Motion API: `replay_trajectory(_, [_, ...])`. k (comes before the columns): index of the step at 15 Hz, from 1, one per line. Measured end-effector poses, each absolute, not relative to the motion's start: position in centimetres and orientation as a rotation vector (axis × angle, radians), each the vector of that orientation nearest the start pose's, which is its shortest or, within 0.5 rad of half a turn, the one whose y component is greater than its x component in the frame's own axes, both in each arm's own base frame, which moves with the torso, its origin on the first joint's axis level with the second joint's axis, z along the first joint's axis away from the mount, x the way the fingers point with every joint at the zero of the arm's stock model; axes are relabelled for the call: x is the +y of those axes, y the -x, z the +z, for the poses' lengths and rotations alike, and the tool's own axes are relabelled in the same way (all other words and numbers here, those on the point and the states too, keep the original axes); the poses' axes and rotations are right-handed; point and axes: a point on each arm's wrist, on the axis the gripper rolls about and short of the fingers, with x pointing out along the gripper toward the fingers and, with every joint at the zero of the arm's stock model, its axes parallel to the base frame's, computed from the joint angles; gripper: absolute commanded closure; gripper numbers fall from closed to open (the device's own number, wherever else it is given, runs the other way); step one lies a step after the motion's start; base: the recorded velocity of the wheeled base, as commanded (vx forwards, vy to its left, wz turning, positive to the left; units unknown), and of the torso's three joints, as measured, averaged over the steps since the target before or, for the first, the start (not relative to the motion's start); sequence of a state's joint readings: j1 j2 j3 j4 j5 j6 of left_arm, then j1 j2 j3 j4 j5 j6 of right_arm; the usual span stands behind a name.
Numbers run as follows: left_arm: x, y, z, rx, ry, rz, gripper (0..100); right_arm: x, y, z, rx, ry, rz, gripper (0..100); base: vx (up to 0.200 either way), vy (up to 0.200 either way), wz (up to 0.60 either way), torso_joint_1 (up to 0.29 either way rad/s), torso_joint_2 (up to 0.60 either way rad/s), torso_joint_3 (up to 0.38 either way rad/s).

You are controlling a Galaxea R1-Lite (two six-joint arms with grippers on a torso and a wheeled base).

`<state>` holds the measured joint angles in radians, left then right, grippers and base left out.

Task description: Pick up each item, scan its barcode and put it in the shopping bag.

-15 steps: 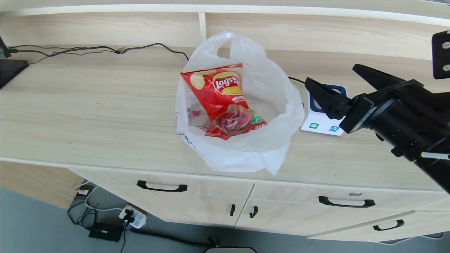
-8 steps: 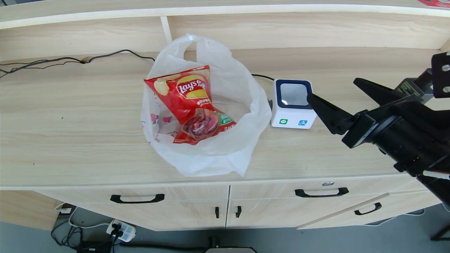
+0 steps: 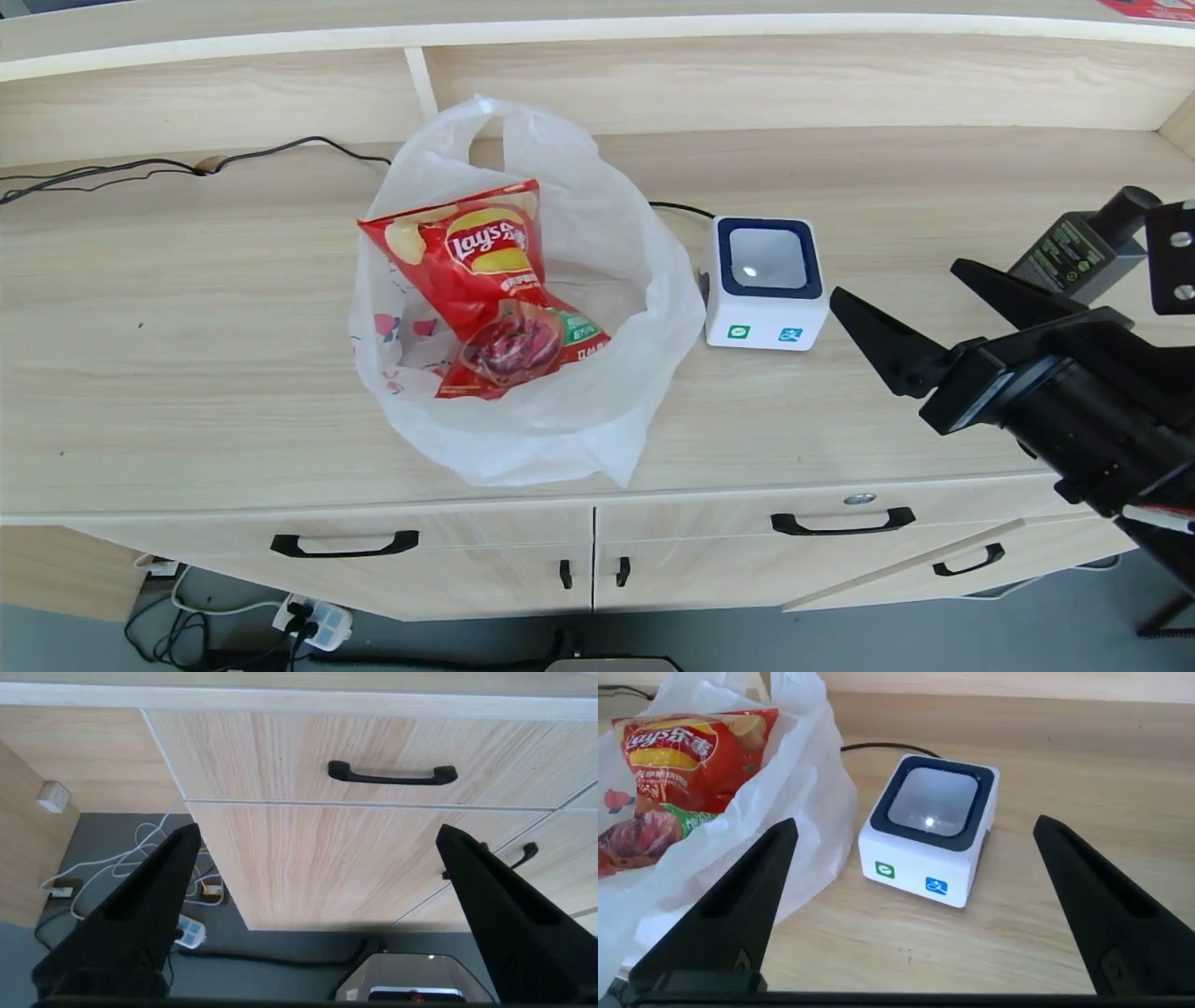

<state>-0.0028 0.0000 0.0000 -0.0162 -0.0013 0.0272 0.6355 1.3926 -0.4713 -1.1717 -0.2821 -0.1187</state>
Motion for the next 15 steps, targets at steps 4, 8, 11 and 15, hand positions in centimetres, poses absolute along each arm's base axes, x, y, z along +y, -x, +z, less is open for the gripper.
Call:
replay_trajectory(4, [0.0, 2.3, 7.7, -0.016, -0.027, -0.004, 0, 11.6, -17.1, 22.2, -0.231, 0.012, 0.329, 0, 0.000, -0.200, 0.00, -0.001, 0.00, 0.006])
replay_trajectory(8, [0.0, 2.3, 7.7, -0.016, -0.027, -0.004, 0, 10.7, -17.0, 21.8, -0.219, 0.019, 0.298, 0, 0.000, -0.200, 0.00, 0.002, 0.00, 0.002])
replay_trajectory(11, [0.0, 2.3, 7.7, -0.017, -0.027, -0.004, 0, 10.0, -17.2, 21.5, -0.212, 0.023, 0.263, 0, 0.000, -0.133, 0.00, -0.002, 0.00, 0.003])
replay_trajectory(15, [0.0, 2.3, 7.7, -0.016, -0.027, -0.005, 0, 8.6, -18.3, 21.3, -0.203, 0.026, 0.178, 0, 0.000, 0.000, 0.00, 0.000, 0.00, 0.000])
